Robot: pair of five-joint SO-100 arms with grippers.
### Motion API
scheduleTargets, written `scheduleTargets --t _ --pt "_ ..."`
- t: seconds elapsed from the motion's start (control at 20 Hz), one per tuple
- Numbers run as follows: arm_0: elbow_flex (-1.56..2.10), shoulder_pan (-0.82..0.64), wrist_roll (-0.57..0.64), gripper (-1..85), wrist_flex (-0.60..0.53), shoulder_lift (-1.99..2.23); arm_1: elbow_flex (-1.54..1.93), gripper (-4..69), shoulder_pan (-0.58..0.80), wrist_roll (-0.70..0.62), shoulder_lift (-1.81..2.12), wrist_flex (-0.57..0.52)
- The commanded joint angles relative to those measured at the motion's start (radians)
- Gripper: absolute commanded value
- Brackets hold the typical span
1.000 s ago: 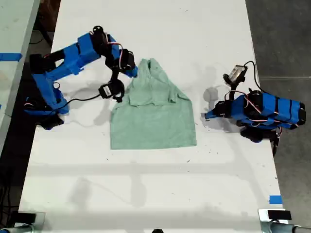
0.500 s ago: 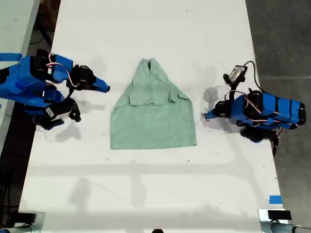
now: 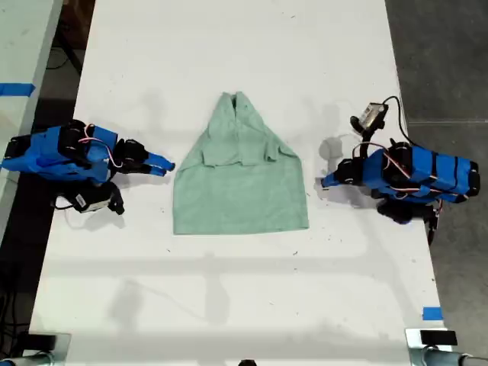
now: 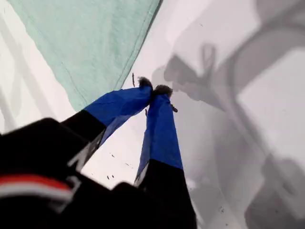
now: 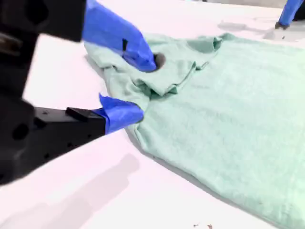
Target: Fold t shirt
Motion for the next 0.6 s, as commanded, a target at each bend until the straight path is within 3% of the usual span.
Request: scheduleTargets --t 0.0,0.55 --pt "0.014 0.000 -0.014 20.0 -0.012 0.011 0.034 1.9 -0.008 0.011 0.011 0.005" --pt "0.031 -0.020 0.012 20.0 -0.017 0.014 0.035 1.9 -0.008 0.018 0.011 0.008"
